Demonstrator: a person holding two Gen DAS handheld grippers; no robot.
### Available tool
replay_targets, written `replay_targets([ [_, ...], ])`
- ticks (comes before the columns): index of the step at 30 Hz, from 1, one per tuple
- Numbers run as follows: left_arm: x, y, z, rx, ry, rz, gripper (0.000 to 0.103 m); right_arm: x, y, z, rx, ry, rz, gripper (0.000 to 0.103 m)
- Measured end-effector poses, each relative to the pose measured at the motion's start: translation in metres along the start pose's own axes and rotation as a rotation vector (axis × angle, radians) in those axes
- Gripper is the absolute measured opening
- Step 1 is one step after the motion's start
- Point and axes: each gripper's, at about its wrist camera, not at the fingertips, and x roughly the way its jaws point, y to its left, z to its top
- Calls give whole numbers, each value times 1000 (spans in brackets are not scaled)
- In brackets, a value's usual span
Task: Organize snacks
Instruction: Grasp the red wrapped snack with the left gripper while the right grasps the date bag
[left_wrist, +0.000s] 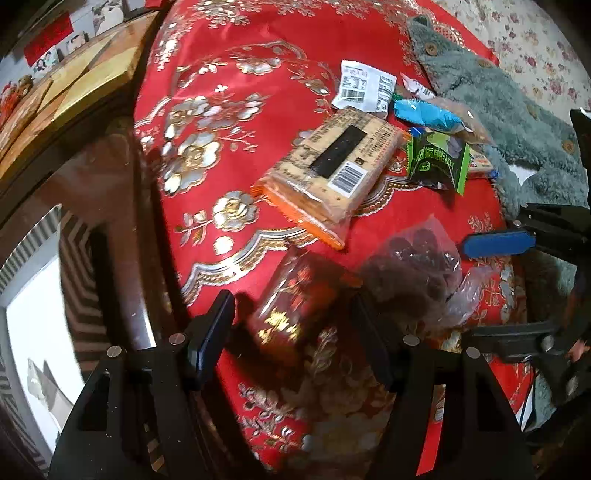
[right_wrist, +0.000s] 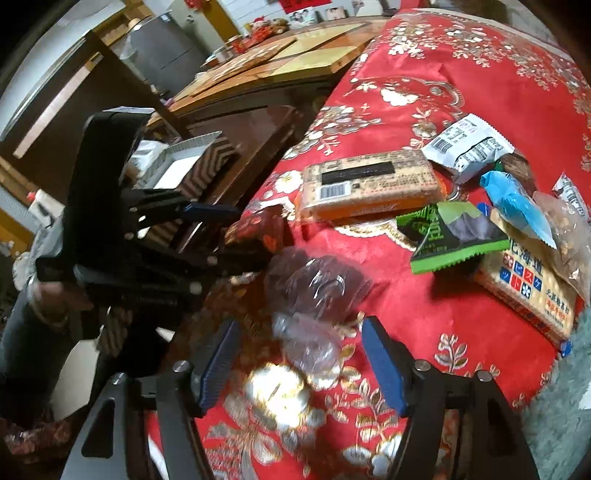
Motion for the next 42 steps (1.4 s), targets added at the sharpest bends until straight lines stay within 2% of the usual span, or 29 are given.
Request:
replay_targets([
  [3, 7, -2, 1, 4, 21, 21, 66, 13, 4, 7, 9, -7, -44, 70],
  [7, 7, 3, 0, -30, 11, 0, 66, 31, 7, 11, -26, -2, -133, 70],
  [9, 8, 5, 1, -48, 10, -9, 65, 32, 5, 15, -25, -40, -128, 62],
  [10, 8, 6, 2, -60, 12, -9, 59, 31, 2, 16, -17, -49, -121, 51],
  [12, 8, 5, 2, -74, 12, 8, 49, 30, -6, 18, -1, -54, -86, 47],
  [13, 7, 5, 2, -86, 10, 24, 38, 28, -9, 17, 2, -51, -84, 47],
  [14, 6, 5, 1, -96, 9, 34, 34, 25, -10, 16, -1, -48, -96, 46],
  [17, 1, 5, -5, -131, 0, 24, 33, 11, -13, 11, 4, -67, -102, 41],
  [30, -51, -4, -32, -300, -124, 48, 33, -31, -7, -12, 30, -125, -80, 40],
  [42, -88, 2, -65, -404, -179, 116, 33, -37, 34, -4, -22, -144, -46, 40],
])
